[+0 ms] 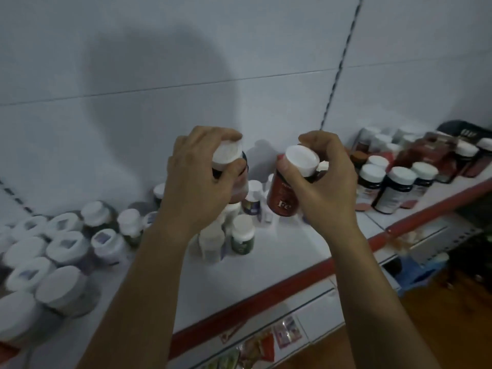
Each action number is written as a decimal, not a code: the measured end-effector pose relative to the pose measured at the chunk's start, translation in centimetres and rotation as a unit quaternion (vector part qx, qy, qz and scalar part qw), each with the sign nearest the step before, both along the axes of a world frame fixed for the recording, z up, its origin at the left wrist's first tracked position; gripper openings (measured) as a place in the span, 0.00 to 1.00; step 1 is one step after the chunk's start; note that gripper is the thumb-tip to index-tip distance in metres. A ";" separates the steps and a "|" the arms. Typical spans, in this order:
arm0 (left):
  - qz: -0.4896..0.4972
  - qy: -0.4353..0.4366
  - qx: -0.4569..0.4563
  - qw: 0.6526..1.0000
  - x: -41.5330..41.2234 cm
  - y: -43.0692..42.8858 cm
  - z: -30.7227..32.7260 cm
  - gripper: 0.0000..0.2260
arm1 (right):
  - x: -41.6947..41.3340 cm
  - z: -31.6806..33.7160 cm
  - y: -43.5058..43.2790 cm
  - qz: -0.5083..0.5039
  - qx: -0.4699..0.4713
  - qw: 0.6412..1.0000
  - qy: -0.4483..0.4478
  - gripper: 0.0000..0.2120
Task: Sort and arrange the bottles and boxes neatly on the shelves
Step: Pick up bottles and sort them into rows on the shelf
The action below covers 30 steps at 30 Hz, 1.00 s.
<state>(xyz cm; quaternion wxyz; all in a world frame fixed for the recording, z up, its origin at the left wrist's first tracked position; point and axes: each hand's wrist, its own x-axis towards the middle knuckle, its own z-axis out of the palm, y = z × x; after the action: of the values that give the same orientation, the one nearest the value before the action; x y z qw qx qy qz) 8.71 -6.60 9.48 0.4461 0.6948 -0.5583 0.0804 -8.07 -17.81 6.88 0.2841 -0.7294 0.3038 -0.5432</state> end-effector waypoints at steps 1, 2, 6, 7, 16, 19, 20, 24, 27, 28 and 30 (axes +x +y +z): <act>-0.015 0.002 0.006 1.000 -1.3 -1.1 -0.3 0.14 | -1.6 -0.3 -0.9 -0.001 0.009 1.000 0.014 0.19; -0.034 0.000 0.019 0.999 -2.4 -2.2 -0.6 0.15 | -3.1 -0.6 -1.8 0.001 0.017 0.999 0.029 0.18; -0.117 -0.023 0.106 0.987 -5.8 -5.9 -2.3 0.15 | -8.3 -2.3 -5.0 0.002 0.044 0.993 0.108 0.17; -0.136 -0.028 0.129 0.982 -6.3 -6.7 -3.0 0.15 | -9.3 -2.9 -5.7 -0.004 0.057 0.991 0.120 0.17; -0.164 -0.104 0.272 0.942 -8.6 -11.2 -6.9 0.19 | -12.7 -5.4 -10.4 -0.051 0.099 0.946 0.306 0.20; -0.141 -0.125 0.272 0.944 -7.5 -11.1 -6.8 0.21 | -13.2 -4.6 -11.0 -0.071 0.083 0.934 0.341 0.21; -0.138 -0.122 0.273 0.944 -7.0 -10.9 -6.7 0.22 | -13.1 -4.1 -10.9 -0.070 0.075 0.935 0.339 0.21; -0.139 -0.085 0.300 0.940 -4.7 -9.2 -5.3 0.28 | -11.7 -2.0 -10.3 -0.032 0.043 0.925 0.376 0.19; -0.088 -0.083 0.349 0.929 -1.7 -6.9 -4.4 0.27 | -9.8 -0.3 -9.7 0.030 0.030 0.902 0.429 0.21; -0.058 -0.081 0.364 0.926 -0.5 -5.8 -4.1 0.26 | -9.0 0.1 -9.4 0.058 0.023 0.892 0.448 0.22; 0.001 -0.071 0.386 0.920 1.9 -3.1 -3.6 0.25 | -7.1 0.8 -8.6 0.111 -0.003 0.874 0.474 0.22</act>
<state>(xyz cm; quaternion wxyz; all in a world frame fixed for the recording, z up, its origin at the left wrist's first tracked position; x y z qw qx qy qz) 10.65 -9.68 5.84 0.1024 0.8059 -0.5758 -0.0915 -15.16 -26.43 7.72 0.1627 -0.9290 0.3175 -0.0983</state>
